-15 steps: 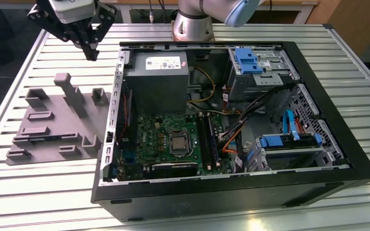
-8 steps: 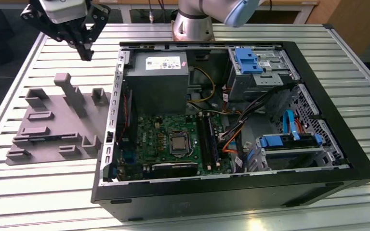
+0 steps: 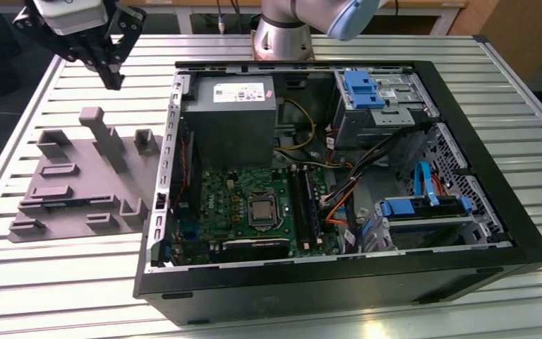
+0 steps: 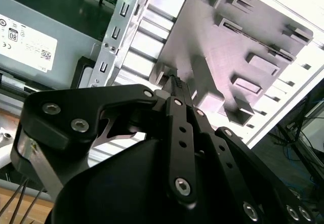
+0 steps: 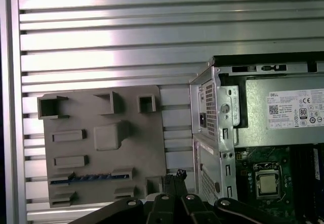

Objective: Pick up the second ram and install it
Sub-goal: 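Reach for the second ram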

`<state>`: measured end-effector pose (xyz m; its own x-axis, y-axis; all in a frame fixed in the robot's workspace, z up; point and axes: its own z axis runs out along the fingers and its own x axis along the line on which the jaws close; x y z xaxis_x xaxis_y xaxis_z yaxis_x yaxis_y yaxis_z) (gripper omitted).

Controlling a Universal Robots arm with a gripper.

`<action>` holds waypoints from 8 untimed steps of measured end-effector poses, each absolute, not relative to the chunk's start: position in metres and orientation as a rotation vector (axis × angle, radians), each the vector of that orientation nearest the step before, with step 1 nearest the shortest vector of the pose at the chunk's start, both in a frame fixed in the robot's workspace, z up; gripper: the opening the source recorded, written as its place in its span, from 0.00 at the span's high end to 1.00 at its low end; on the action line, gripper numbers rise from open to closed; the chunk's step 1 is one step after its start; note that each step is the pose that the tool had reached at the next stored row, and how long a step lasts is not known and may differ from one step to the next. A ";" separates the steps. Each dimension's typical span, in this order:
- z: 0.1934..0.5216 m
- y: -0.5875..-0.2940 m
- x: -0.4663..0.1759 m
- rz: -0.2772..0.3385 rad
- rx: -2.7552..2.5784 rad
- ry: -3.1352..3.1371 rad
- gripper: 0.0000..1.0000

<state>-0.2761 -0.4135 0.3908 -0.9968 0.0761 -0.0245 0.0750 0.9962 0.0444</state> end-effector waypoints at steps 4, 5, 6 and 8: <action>0.390 -0.418 -0.282 0.068 0.118 3.113 0.89; 0.390 -0.420 -0.284 0.068 0.118 3.113 0.89; 0.390 -0.422 -0.285 0.068 0.118 3.112 0.89; 0.389 -0.427 -0.289 0.068 0.118 3.113 0.89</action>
<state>-0.2895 -0.4271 0.3895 -0.9968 0.0762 -0.0243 0.0751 0.9962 0.0443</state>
